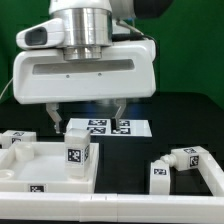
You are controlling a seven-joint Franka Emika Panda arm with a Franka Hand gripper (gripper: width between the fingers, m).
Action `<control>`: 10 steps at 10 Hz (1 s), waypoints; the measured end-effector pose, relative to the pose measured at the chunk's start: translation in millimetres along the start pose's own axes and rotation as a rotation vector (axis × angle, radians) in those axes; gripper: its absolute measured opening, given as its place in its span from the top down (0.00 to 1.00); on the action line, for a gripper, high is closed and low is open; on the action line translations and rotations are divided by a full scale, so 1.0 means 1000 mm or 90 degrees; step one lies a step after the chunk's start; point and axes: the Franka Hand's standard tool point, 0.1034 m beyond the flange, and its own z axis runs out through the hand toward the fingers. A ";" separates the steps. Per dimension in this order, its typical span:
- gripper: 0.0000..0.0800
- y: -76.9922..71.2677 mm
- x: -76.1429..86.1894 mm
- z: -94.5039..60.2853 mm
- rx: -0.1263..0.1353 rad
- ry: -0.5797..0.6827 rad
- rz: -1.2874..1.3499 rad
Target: Assemble one leg
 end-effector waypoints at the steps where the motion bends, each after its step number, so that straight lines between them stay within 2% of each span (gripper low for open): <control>1: 0.19 0.002 0.002 0.000 -0.001 0.001 0.003; 5: 0.19 0.002 -0.006 0.014 -0.001 -0.013 0.077; 8: 0.19 0.003 -0.007 0.018 -0.002 -0.016 0.066; 10: 0.23 0.005 -0.008 0.018 -0.002 -0.016 0.051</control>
Offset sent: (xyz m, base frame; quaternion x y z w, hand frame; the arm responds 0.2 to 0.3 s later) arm -0.0044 -0.0145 -0.0155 -0.0512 -0.0272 0.0927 0.9940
